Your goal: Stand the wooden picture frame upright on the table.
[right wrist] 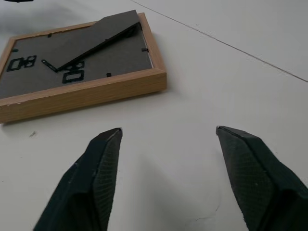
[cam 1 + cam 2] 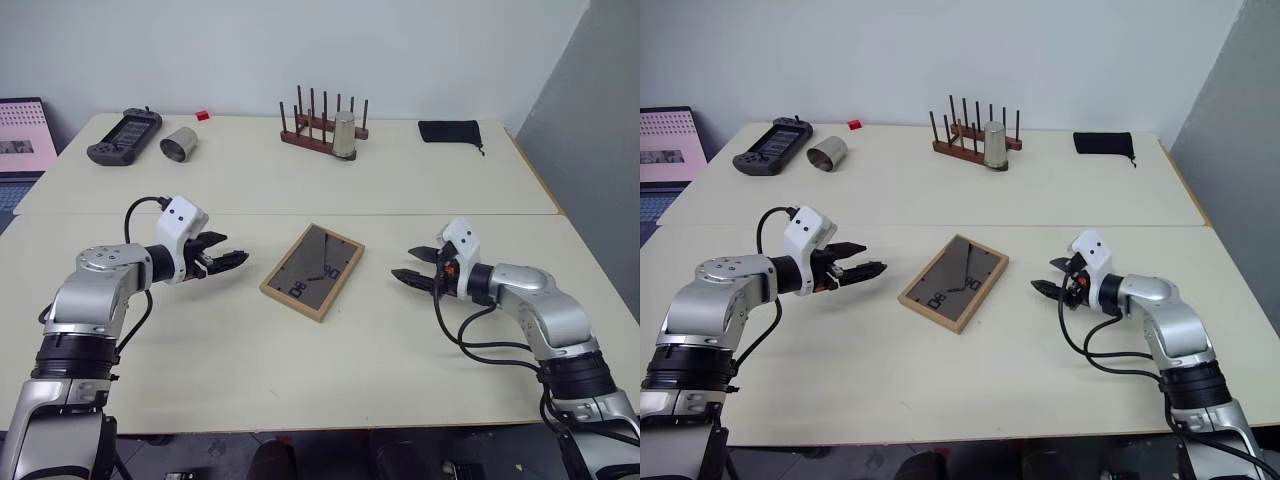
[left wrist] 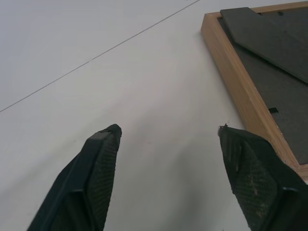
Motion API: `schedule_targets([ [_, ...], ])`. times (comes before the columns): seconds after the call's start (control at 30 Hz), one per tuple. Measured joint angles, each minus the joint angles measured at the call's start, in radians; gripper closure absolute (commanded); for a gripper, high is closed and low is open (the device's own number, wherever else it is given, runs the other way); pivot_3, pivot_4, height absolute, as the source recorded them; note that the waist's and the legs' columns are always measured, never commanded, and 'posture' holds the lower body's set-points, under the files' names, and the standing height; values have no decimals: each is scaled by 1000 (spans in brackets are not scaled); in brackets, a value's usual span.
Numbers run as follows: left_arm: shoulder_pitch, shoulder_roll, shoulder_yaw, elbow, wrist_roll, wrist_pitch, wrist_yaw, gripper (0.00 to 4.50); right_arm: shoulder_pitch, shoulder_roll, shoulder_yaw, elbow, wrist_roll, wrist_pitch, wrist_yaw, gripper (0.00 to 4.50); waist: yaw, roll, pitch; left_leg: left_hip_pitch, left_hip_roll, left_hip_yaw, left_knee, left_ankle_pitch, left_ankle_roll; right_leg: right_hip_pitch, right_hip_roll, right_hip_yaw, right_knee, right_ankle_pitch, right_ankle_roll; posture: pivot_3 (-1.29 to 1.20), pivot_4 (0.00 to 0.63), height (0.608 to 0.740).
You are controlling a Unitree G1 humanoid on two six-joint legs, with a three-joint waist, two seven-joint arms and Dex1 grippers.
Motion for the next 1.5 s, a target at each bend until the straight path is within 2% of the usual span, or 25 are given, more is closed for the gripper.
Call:
schedule_targets([
  [0.17, 9, -32, -33, -5, 29, -33, 16, 3121, -23, 62, 48, 29, -46, -20, -41, 3442, 1, 0, 0, 0, 0, 0, 0, 0, 0, 0, 0, 0, 1, 0, 0, 0, 150, 740],
  [0.3, 54, -72, -66, -39, 53, -67, 17, 4019, -57, 143, 114, 109, -112, -58, -91, 4419, -2, 0, 0, 0, 0, 0, 1, 0, 0, 0, 0, 0, 2, 0, 0, 0, 150, 740],
  [0.37, 78, -85, -94, -53, 58, -76, 12, 4458, -70, 176, 142, 155, -140, -82, -110, 4500, -1, 0, 0, 0, 0, 0, 2, 0, 0, 0, 0, -1, 2, 0, 0, 0, 150, 740],
  [0.63, 142, -95, -103, -154, 53, -58, -3, 4458, -143, 243, 142, 294, -191, -150, -164, 4500, -1, 0, 0, -1, 0, -1, 8, 0, 0, 0, -1, -1, 8, 0, 0, 0, 150, 740],
  [0.9, 194, -126, -93, -352, -38, 103, -2, 4458, -158, 252, 135, 349, -206, -188, -165, 4500, -3, 0, 0, -1, -1, -2, 11, 0, 0, 0, -1, -1, 12, 0, 0, 0, 150, 740],
  [1.1, 241, -144, -108, -466, -77, 162, 17, 4458, -158, 226, 133, 350, -212, -213, -157, 4500, -3, 0, 0, -1, -1, -3, 11, 0, 0, 0, -1, -2, 13, 0, 0, 0, 150, 740],
  [1.27, 234, -122, -107, -456, -73, 161, 25, 4458, -155, 179, 128, 349, -212, -226, -137, 4500, -3, 0, 0, -1, -1, -4, 11, 0, 0, 1, -1, -3, 13, 0, 0, 0, 150, 740],
  [1.33, 225, -99, -71, -424, -91, 188, 20, 4458, -141, 146, 122, 340, -205, -227, -106, 4500, -3, 0, 0, -1, -1, -5, 11, 0, 0, 1, 0, -4, 13, -1, -1, 0, 150, 740],
  [1.5, 174, -29, 36, -322, -223, 333, -62, 3561, -124, 113, 113, 326, -201, -227, -53, 4500, -8, 1, 0, -1, -1, -10, 11, 0, 0, 1, 0, -8, 13, -2, -3, 0, 150, 740],
])
